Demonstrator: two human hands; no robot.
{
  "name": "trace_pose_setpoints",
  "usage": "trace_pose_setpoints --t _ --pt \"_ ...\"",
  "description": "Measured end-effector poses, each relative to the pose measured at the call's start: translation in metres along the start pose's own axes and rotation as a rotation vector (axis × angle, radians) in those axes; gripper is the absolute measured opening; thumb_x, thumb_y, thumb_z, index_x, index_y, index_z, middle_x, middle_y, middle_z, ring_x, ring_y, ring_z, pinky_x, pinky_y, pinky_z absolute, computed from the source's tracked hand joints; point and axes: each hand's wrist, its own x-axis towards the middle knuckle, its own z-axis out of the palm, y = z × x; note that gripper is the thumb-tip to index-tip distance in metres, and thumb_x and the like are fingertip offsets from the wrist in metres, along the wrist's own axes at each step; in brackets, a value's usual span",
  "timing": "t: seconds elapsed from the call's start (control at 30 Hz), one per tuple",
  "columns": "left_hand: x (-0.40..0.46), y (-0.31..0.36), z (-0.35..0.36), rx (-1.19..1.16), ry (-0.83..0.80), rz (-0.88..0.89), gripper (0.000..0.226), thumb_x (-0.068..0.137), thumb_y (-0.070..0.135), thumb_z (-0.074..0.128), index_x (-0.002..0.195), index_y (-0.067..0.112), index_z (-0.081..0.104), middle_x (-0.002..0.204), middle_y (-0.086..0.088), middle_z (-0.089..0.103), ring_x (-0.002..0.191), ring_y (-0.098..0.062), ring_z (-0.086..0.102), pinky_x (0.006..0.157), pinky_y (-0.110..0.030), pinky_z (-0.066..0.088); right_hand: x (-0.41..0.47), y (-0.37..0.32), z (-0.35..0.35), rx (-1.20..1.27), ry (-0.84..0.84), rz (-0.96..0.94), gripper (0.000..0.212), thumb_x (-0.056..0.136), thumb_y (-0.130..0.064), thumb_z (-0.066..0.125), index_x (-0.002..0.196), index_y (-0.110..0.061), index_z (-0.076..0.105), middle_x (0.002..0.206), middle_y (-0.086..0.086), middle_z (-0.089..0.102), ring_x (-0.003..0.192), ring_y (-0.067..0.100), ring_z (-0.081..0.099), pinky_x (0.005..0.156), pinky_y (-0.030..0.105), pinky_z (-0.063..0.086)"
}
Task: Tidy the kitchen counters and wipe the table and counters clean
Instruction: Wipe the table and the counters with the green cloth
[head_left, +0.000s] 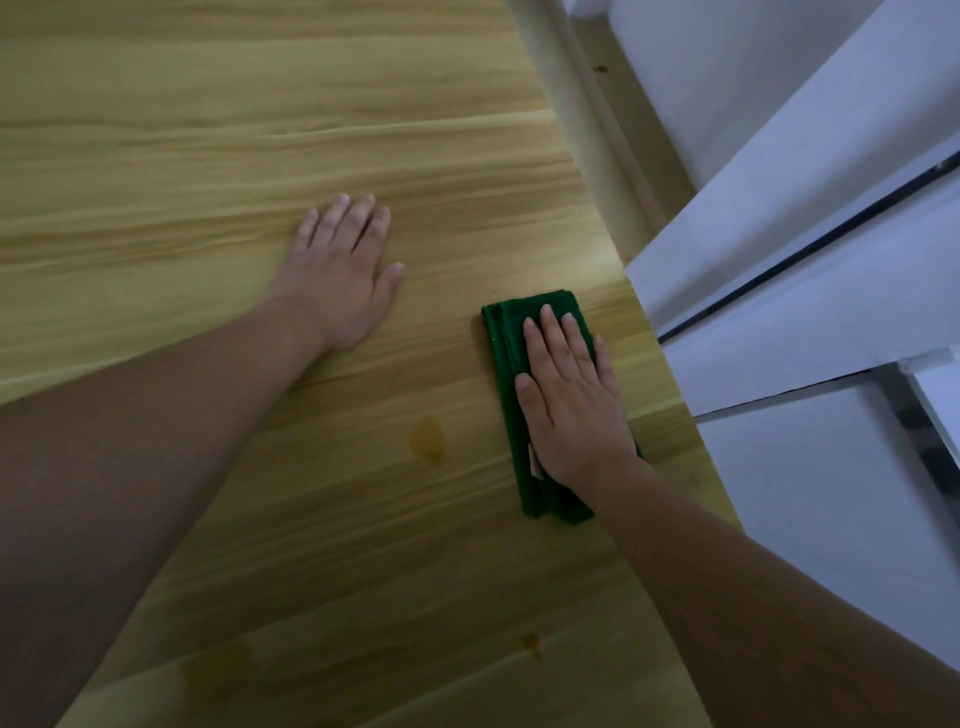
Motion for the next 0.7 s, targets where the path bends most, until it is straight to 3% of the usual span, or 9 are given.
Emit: trace_pose_setpoints --t 0.33,0.7 --pt "0.003 -0.002 0.005 -0.002 0.009 -0.01 0.064 0.099 0.046 0.018 0.154 0.012 0.011 0.162 -0.005 0.006 0.149 -0.022 0.001 0.12 -0.044 0.003 0.001 -0.008 0.004 -0.021 0.033 0.033 0.061 0.098 -0.043 -0.001 0.153 -0.017 -0.002 0.16 -0.002 -0.008 0.146 0.013 -0.016 0.12 0.041 -0.005" --pt "0.002 -0.004 0.005 -0.023 0.014 -0.019 0.063 0.1 0.046 0.018 0.154 0.014 0.008 0.162 -0.003 0.002 0.149 -0.02 -0.003 0.121 -0.042 0.0 -0.002 -0.039 0.009 -0.045 0.017 0.068 0.06 0.098 -0.044 -0.003 0.151 -0.018 -0.009 0.16 -0.002 -0.014 0.146 0.016 -0.019 0.119 0.042 -0.01"
